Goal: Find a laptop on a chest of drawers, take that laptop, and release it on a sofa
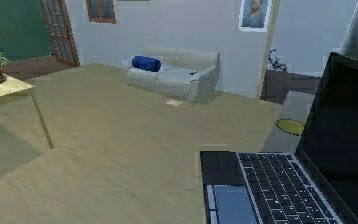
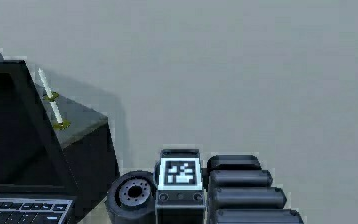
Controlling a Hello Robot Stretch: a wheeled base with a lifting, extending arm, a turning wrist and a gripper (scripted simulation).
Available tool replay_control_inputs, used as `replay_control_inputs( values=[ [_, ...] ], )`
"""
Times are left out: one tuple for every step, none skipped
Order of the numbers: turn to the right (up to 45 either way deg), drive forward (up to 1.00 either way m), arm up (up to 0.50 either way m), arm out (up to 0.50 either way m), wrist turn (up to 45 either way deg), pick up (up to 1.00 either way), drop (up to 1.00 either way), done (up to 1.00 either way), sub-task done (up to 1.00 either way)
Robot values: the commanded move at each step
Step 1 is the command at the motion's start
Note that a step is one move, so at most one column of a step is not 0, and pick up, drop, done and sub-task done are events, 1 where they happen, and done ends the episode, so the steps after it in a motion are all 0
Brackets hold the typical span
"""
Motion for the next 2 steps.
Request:
replay_control_inputs(
  values=[
    [-12.0,0.0,0.0,0.0,0.0,0.0,0.0,0.0,0.0],
    [0.0,1.0,0.0,0.0,0.0,0.0,0.0,0.0,0.0]
  ],
)
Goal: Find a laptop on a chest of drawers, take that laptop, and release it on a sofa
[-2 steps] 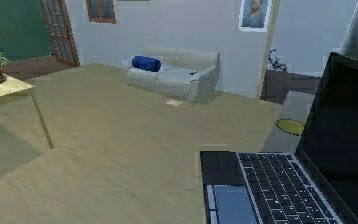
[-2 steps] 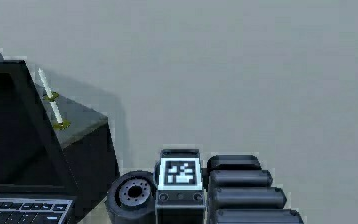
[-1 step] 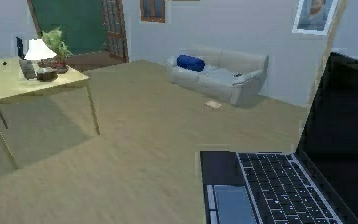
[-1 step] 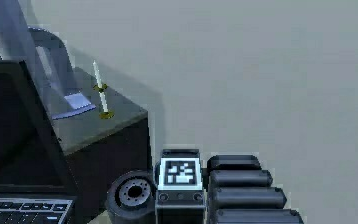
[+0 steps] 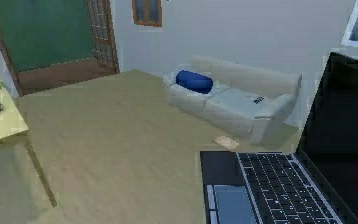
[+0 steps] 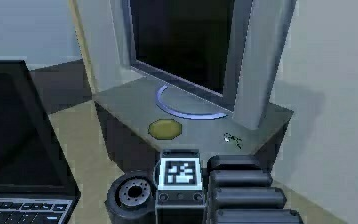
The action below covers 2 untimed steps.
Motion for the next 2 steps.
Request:
replay_control_inputs(
  values=[
    [0.0,1.0,0.0,0.0,0.0,0.0,0.0,0.0,0.0],
    [-3.0,0.0,0.0,0.0,0.0,0.0,0.0,0.0,0.0]
  ],
)
